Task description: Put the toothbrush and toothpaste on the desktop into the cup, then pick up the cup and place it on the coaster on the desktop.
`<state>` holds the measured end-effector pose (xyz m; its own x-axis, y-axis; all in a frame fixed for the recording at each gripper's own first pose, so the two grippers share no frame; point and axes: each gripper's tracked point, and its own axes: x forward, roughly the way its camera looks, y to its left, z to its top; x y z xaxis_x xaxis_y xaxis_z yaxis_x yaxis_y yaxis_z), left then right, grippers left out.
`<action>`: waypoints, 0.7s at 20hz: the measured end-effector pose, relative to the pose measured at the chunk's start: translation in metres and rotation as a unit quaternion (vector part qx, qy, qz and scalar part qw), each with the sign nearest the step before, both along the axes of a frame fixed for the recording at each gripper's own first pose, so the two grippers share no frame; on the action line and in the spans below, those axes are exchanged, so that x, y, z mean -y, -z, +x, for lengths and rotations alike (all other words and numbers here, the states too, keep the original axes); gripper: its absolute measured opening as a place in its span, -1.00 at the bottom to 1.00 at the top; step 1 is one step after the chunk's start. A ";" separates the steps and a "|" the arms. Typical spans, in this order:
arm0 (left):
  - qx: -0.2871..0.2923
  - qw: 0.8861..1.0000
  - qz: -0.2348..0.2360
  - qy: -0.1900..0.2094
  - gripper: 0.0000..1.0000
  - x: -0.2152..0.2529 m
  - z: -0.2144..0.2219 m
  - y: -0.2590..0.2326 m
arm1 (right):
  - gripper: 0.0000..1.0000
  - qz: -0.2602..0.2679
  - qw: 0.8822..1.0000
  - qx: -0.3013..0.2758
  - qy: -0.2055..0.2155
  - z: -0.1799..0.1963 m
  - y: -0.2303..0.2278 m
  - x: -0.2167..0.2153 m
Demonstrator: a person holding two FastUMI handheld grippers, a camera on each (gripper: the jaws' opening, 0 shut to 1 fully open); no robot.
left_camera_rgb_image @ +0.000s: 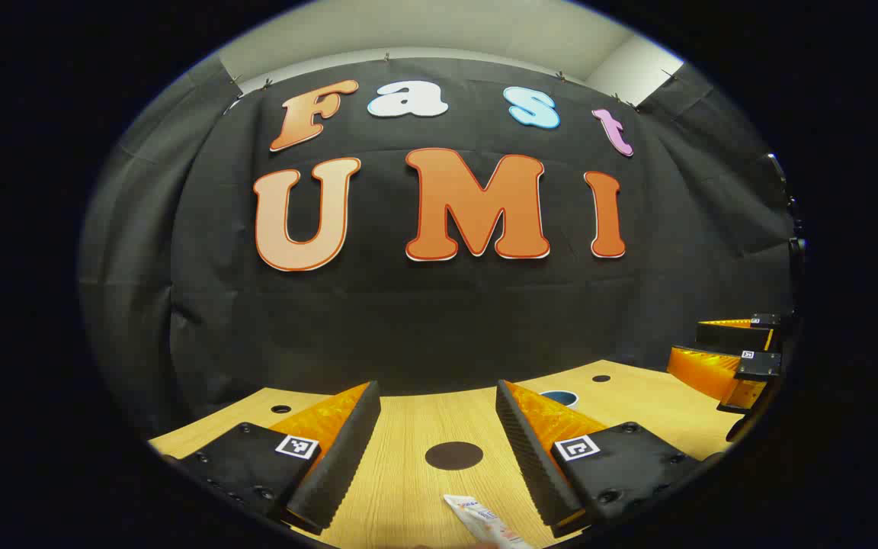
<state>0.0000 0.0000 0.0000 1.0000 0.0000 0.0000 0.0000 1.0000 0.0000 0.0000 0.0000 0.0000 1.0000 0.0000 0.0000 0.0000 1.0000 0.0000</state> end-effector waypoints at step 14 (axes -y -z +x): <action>0.016 1.000 0.017 -0.020 0.99 -0.014 0.000 -0.011 | 0.96 -0.007 1.000 0.002 0.010 0.000 -0.007 0.003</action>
<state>-0.0002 0.0144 0.0110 0.9986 0.0399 0.0333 -0.0410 0.9986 0.0337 0.0004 -0.0029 0.0068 0.9998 -0.0206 0.0042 0.0206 0.9997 -0.0133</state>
